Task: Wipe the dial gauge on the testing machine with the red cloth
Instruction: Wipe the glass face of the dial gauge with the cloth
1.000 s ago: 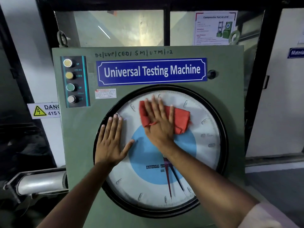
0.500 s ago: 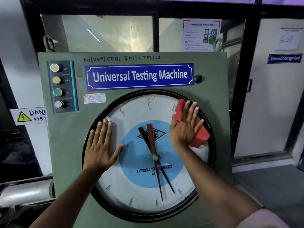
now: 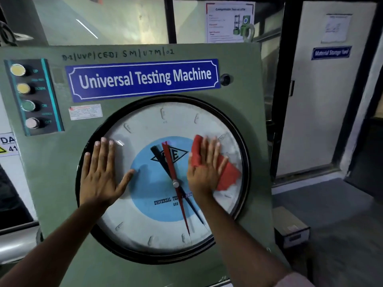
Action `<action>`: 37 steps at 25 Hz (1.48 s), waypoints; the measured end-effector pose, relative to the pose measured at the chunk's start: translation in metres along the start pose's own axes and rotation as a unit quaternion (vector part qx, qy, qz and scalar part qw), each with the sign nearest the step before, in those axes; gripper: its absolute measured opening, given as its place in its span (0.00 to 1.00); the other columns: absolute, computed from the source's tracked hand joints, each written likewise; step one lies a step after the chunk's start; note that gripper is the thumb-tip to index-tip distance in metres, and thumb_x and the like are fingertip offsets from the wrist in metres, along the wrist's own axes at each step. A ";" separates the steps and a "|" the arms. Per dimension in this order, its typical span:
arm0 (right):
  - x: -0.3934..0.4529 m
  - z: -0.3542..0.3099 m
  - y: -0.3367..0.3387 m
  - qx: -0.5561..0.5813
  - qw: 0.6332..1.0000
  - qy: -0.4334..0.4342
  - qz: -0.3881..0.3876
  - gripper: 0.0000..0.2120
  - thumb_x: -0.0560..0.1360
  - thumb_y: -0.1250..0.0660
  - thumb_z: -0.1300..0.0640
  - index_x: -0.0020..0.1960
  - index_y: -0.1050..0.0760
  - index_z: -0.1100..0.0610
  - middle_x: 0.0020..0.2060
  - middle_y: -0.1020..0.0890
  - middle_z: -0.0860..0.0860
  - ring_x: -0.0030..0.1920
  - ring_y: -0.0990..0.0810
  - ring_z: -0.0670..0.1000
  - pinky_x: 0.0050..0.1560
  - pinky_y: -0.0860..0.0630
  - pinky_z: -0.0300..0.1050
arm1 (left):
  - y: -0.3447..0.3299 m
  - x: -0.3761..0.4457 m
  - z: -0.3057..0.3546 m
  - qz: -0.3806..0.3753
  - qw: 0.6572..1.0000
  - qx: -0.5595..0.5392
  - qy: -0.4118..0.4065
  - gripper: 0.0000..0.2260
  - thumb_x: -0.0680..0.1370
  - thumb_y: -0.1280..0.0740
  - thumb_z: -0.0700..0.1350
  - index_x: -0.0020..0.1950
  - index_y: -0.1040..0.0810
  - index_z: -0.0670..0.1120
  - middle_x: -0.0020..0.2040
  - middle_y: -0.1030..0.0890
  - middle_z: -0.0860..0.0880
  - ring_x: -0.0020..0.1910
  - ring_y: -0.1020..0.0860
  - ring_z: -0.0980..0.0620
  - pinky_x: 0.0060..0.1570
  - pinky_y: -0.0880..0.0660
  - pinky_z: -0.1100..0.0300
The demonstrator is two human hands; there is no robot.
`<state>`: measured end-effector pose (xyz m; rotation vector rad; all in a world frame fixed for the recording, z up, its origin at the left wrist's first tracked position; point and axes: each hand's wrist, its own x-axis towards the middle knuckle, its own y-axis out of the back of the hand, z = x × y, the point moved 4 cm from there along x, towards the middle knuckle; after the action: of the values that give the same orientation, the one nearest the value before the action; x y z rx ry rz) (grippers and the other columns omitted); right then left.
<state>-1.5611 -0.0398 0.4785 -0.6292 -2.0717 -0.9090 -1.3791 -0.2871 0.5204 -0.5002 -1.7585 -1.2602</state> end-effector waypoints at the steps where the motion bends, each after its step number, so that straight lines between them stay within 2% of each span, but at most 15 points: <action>1: -0.028 0.011 -0.004 0.006 1.000 -0.015 -0.006 0.34 0.86 0.48 0.40 0.88 0.52 0.50 0.87 0.48 0.52 0.87 0.52 0.54 0.83 0.48 0.68 | 0.001 0.000 0.001 0.001 1.000 0.000 0.001 0.44 0.81 0.47 0.70 0.89 0.55 0.46 0.90 0.54 0.46 0.89 0.56 0.48 0.86 0.61 0.51; 3: -0.072 0.021 -0.008 0.028 0.999 -0.018 -0.036 0.33 0.87 0.54 0.38 0.88 0.52 0.51 0.87 0.47 0.53 0.87 0.51 0.54 0.82 0.45 0.70 | 0.003 0.002 0.001 -0.004 1.000 -0.009 -0.002 0.44 0.81 0.48 0.70 0.89 0.55 0.46 0.90 0.54 0.46 0.89 0.56 0.48 0.86 0.61 0.51; 5: -0.075 0.025 -0.008 0.023 0.999 -0.002 -0.047 0.33 0.88 0.54 0.38 0.88 0.50 0.52 0.87 0.47 0.54 0.87 0.49 0.55 0.81 0.43 0.71 | 0.005 0.002 0.002 -0.007 1.000 -0.017 -0.005 0.44 0.81 0.49 0.71 0.89 0.55 0.46 0.90 0.55 0.46 0.89 0.56 0.48 0.86 0.60 0.50; 9: 0.014 -0.007 0.006 0.003 0.997 0.065 -0.029 0.35 0.85 0.44 0.40 0.87 0.47 0.51 0.87 0.45 0.54 0.86 0.46 0.55 0.81 0.45 0.70 | 0.008 -0.001 0.003 -0.010 1.000 -0.022 -0.003 0.44 0.81 0.49 0.70 0.89 0.55 0.45 0.89 0.55 0.46 0.89 0.57 0.48 0.86 0.60 0.50; 13: 0.089 -0.030 0.015 -0.007 0.986 0.165 -0.011 0.34 0.85 0.45 0.39 0.87 0.48 0.48 0.87 0.46 0.50 0.87 0.47 0.52 0.84 0.51 0.67 | 0.012 0.002 0.004 -0.011 1.000 -0.026 -0.002 0.44 0.81 0.49 0.70 0.89 0.55 0.45 0.89 0.53 0.44 0.89 0.56 0.48 0.86 0.60 0.50; 15: 0.071 -0.004 0.012 0.005 0.992 0.125 -0.008 0.33 0.86 0.48 0.38 0.87 0.48 0.48 0.87 0.47 0.50 0.87 0.48 0.52 0.84 0.51 0.66 | 0.011 0.002 0.005 -0.006 1.000 -0.025 0.000 0.44 0.81 0.48 0.70 0.89 0.55 0.45 0.89 0.53 0.44 0.89 0.54 0.47 0.86 0.60 0.50; 18: -0.028 0.036 0.000 0.001 0.999 0.012 -0.035 0.33 0.87 0.51 0.39 0.88 0.51 0.50 0.87 0.47 0.53 0.87 0.51 0.54 0.82 0.46 0.69 | 0.008 0.000 0.006 -0.001 1.000 -0.025 0.001 0.44 0.81 0.48 0.70 0.89 0.55 0.45 0.89 0.53 0.45 0.89 0.54 0.47 0.86 0.58 0.48; 20: -0.104 0.038 -0.012 0.003 0.997 0.000 -0.074 0.34 0.87 0.51 0.39 0.88 0.52 0.52 0.87 0.49 0.54 0.87 0.53 0.56 0.81 0.44 0.71 | 0.007 0.000 0.005 0.002 1.000 -0.029 0.006 0.44 0.81 0.49 0.71 0.89 0.56 0.46 0.89 0.55 0.46 0.89 0.55 0.47 0.87 0.57 0.47; 22: -0.143 0.032 -0.016 0.018 0.997 -0.001 -0.078 0.35 0.86 0.47 0.40 0.88 0.52 0.53 0.88 0.51 0.54 0.87 0.51 0.57 0.80 0.43 0.72 | 0.007 -0.001 0.005 0.004 0.999 -0.036 0.005 0.44 0.81 0.49 0.71 0.89 0.56 0.47 0.89 0.55 0.47 0.89 0.55 0.48 0.87 0.57 0.47; 25: -0.116 0.034 -0.011 0.008 0.997 -0.010 -0.078 0.34 0.87 0.52 0.39 0.88 0.53 0.53 0.87 0.49 0.55 0.87 0.48 0.57 0.80 0.42 0.71 | 0.008 0.001 0.005 -0.002 0.999 -0.036 0.003 0.44 0.81 0.48 0.71 0.89 0.56 0.47 0.89 0.55 0.47 0.89 0.55 0.47 0.87 0.57 0.47; 28: -0.037 0.033 0.005 0.012 0.997 -0.059 -0.057 0.32 0.86 0.52 0.40 0.87 0.47 0.53 0.86 0.42 0.55 0.86 0.45 0.57 0.80 0.41 0.69 | 0.010 0.000 0.006 -0.003 0.999 -0.037 0.005 0.44 0.81 0.48 0.71 0.89 0.56 0.47 0.89 0.55 0.46 0.89 0.55 0.47 0.86 0.58 0.48; 32: 0.081 -0.006 0.023 0.030 0.999 -0.018 -0.032 0.34 0.85 0.52 0.40 0.88 0.50 0.51 0.87 0.47 0.52 0.87 0.49 0.53 0.84 0.51 0.67 | 0.010 0.001 0.004 -0.004 0.999 -0.031 0.003 0.45 0.81 0.48 0.71 0.89 0.57 0.47 0.89 0.54 0.46 0.89 0.55 0.48 0.86 0.59 0.50; 34: 0.086 -0.006 0.021 0.026 0.999 0.006 -0.030 0.34 0.85 0.50 0.40 0.88 0.51 0.50 0.87 0.49 0.51 0.87 0.50 0.52 0.84 0.52 0.66 | 0.009 0.001 0.004 -0.005 1.000 -0.023 0.003 0.44 0.81 0.48 0.71 0.89 0.56 0.47 0.89 0.55 0.46 0.89 0.57 0.49 0.86 0.60 0.51; 37: 0.013 0.020 0.011 0.003 0.999 -0.006 -0.040 0.33 0.87 0.50 0.40 0.88 0.49 0.52 0.87 0.46 0.53 0.87 0.48 0.54 0.83 0.47 0.67 | 0.007 0.000 0.003 0.002 1.000 -0.012 0.001 0.44 0.81 0.48 0.70 0.89 0.56 0.46 0.89 0.55 0.46 0.88 0.57 0.49 0.86 0.61 0.51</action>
<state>-1.5707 -0.0159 0.4843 -0.5530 -2.1229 -0.9469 -1.3755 -0.2822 0.5239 -0.5160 -1.7404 -1.2800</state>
